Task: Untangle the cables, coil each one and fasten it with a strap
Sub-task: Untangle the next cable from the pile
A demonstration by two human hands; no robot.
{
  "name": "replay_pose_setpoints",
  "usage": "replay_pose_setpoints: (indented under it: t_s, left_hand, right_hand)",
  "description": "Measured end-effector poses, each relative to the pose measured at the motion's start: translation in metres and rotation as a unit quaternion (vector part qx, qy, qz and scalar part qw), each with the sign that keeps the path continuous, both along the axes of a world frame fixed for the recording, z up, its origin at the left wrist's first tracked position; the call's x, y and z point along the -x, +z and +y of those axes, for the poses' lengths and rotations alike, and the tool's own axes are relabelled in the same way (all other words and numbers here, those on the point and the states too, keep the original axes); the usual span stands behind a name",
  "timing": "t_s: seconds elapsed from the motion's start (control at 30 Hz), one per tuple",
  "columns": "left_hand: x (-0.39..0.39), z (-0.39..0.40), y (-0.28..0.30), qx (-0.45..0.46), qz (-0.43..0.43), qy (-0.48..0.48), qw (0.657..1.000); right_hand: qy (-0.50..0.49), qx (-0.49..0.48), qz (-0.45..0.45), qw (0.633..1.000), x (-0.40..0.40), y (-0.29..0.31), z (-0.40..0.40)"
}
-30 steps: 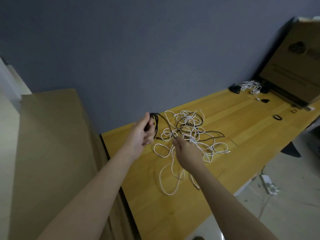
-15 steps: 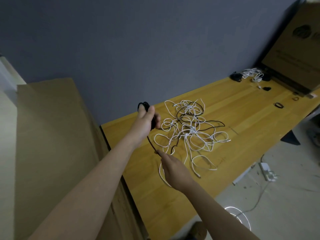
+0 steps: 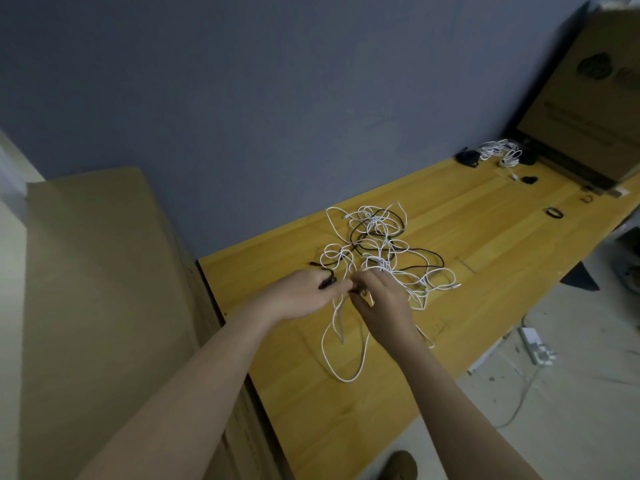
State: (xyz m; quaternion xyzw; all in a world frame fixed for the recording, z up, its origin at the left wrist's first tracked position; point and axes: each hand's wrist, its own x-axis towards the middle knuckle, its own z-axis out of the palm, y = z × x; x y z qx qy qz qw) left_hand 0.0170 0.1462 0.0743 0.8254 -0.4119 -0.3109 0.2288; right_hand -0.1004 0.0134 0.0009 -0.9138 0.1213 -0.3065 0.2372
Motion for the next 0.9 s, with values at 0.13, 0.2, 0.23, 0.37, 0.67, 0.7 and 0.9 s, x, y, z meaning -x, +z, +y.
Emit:
replay_pose_setpoints:
  t_s: [0.13, 0.2, 0.23, 0.37, 0.67, 0.7, 0.9]
  left_hand:
    - [-0.001, 0.006, 0.002, 0.006, 0.023, -0.038, 0.999]
    - [-0.002, 0.007, 0.005, 0.053, 0.042, -0.006, 0.998]
    - [-0.003, 0.007, 0.006, 0.077, 0.053, 0.014, 0.996]
    - [-0.002, 0.004, 0.01, 0.131, 0.083, 0.048, 0.987]
    - [0.005, 0.006, 0.017, 0.204, 0.149, 0.098, 0.963]
    - [0.006, 0.007, 0.017, 0.203, 0.146, 0.098, 0.963]
    - [0.005, 0.01, 0.021, 0.22, 0.149, 0.124, 0.956]
  right_hand:
    - [-0.034, -0.177, 0.059, 0.982, 0.006, -0.018, -0.009]
    - [-0.046, -0.319, 0.056, 0.945, 0.007, -0.018, -0.006]
    - [-0.04, -0.386, 0.052, 0.92, 0.004, -0.017, -0.001]
    - [-0.026, -0.428, -0.001, 0.903, -0.009, -0.012, 0.015]
    - [-0.064, -0.506, -0.102, 0.854, -0.025, 0.005, 0.028]
    - [-0.077, -0.486, -0.106, 0.864, -0.026, 0.008, 0.026]
    - [-0.025, -0.178, 0.105, 0.978, -0.035, 0.005, -0.016]
